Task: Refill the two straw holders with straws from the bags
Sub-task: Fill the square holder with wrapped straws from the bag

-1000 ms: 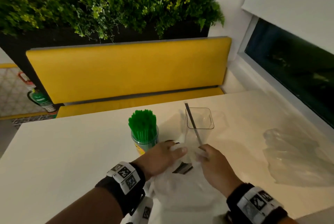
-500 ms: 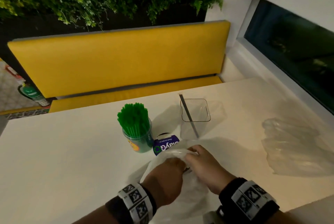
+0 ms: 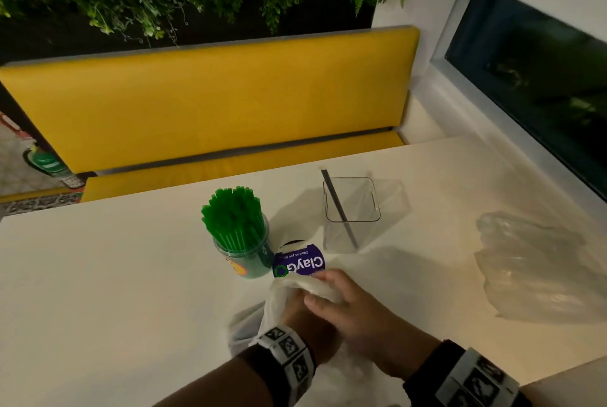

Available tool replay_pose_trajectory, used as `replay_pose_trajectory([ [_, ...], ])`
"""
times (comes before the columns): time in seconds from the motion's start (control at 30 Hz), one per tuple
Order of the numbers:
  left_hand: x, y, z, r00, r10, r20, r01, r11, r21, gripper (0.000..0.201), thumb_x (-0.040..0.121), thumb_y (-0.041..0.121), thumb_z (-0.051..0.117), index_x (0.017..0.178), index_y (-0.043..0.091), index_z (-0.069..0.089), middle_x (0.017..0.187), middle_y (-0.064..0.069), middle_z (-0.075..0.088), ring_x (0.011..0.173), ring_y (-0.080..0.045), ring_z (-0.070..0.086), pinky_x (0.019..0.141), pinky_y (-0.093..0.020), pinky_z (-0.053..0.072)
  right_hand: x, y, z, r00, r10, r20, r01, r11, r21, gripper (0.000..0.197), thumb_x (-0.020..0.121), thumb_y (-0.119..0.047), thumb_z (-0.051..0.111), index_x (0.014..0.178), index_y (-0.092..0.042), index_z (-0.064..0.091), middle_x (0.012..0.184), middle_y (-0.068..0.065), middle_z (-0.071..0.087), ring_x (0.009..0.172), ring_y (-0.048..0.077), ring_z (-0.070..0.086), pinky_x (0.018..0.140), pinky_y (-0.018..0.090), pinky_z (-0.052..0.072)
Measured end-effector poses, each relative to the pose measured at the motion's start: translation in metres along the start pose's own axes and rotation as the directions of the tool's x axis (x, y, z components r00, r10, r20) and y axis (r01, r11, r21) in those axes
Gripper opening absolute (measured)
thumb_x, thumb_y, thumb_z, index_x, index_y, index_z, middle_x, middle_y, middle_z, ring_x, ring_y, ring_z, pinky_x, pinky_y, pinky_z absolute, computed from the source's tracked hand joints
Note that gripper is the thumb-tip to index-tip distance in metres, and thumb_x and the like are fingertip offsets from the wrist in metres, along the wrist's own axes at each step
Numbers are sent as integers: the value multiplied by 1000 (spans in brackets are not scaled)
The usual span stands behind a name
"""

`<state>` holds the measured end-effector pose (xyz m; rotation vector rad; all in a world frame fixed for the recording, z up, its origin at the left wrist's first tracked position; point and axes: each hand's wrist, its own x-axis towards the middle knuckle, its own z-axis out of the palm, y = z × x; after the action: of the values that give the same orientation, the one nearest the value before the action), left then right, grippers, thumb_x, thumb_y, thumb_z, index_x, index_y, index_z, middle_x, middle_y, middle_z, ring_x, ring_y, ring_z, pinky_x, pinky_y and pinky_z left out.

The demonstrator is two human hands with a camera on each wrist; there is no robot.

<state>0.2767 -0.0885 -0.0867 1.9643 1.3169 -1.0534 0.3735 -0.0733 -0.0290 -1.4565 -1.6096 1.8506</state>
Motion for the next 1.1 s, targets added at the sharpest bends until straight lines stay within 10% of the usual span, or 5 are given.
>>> replay_pose_trajectory([
  [0.23,-16,-19,-17,850,-80,-520,-154,907,-391,27,97,25,47,118,15,61,118,-7,64,111,-27,60,91,-34,47,19,9,-43,949,-292,-119,185,821,-540,25,96,-40,53,119,-43,63,104,-10,60,100,2,58,96,30,48],
  [0.5,-31,-34,-33,658,-11,-753,-411,833,-371,27,91,18,55,117,20,62,108,5,64,102,-13,58,77,-4,35,23,7,-55,981,-182,-67,148,925,-349,30,89,-58,53,109,-38,63,104,-15,69,99,0,62,91,31,52],
  [0.67,-32,-43,-34,752,51,-658,-433,790,-434,25,86,28,55,109,27,64,100,8,68,91,-12,63,83,-37,53,21,5,-62,990,-134,54,143,964,-227,26,92,-29,65,117,-36,65,108,-14,73,101,1,66,95,32,52],
  [0.93,-59,-36,-41,659,-55,-750,-308,890,-336,15,75,41,58,86,35,50,73,14,50,68,-5,45,60,-23,32,15,11,-77,997,-71,5,67,959,274,16,95,-6,55,92,-20,63,84,14,58,75,24,50,62,32,40],
  [1.1,-75,-28,-47,696,135,-705,-592,664,-457,27,76,17,69,82,33,49,69,15,52,62,1,48,59,-15,35,13,24,-85,981,-150,-121,167,976,142,16,95,2,54,85,-7,63,76,5,65,69,16,61,59,24,50],
])
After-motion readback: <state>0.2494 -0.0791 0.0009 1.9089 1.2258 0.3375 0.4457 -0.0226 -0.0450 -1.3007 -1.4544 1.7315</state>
